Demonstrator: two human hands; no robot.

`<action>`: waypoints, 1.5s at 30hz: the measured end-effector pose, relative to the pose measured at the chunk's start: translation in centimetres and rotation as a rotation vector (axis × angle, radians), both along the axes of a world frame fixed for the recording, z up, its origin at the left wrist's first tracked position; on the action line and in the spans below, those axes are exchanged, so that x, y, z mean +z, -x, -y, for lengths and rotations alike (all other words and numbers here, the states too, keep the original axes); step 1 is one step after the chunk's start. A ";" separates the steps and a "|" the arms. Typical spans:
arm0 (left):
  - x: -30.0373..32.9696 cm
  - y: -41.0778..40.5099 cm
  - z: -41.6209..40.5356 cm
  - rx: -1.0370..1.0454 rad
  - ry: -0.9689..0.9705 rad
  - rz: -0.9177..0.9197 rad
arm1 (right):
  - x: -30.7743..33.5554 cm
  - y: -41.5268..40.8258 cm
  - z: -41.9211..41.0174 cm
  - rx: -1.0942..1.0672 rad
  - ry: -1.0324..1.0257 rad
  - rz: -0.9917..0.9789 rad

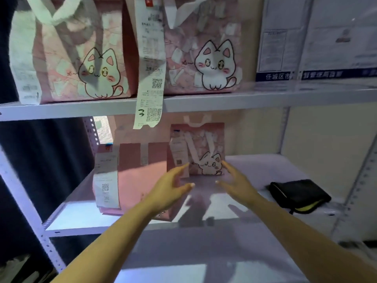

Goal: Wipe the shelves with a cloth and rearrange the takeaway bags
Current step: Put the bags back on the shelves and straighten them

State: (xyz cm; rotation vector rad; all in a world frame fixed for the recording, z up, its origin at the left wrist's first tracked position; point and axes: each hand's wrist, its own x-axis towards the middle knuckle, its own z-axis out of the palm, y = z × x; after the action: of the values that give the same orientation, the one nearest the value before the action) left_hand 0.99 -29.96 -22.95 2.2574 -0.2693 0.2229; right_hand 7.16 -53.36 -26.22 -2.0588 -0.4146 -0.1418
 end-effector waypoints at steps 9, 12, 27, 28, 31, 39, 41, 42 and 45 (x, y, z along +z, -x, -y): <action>-0.9 -11.4 4.3 0.156 0.166 -0.094 | 0.8 -8.4 4.3 0.019 -0.121 -0.164; -1.7 -14.0 4.4 0.252 0.242 -0.072 | 0.7 -10.8 4.9 0.034 -0.095 -0.203; -5.8 -24.0 1.0 0.642 0.207 -0.089 | 0.3 -17.0 4.1 0.229 -0.103 -0.269; -5.2 -23.7 1.3 0.665 0.219 -0.062 | 0.2 -17.1 3.8 0.227 -0.103 -0.288; -4.7 -24.0 0.8 0.688 0.266 -0.059 | -0.3 -17.5 3.1 0.247 -0.092 -0.306; -4.0 -22.3 1.6 0.550 0.333 0.041 | -1.2 -18.1 3.6 0.209 -0.202 -0.263; -3.7 -21.0 1.7 0.508 0.429 0.071 | -1.1 -17.6 4.3 0.217 -0.273 -0.274; -3.6 -20.5 1.7 0.483 0.469 0.076 | -1.1 -17.2 4.7 0.211 -0.311 -0.281; -2.7 -18.1 2.3 0.413 0.469 0.091 | -0.5 -14.7 5.7 0.179 -0.411 -0.307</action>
State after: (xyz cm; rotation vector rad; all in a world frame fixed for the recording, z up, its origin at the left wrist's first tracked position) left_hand 19.10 -32.22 -25.69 1.8150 0.1928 0.5462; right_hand 21.85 -59.09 -26.71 -1.5969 -0.3431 0.1828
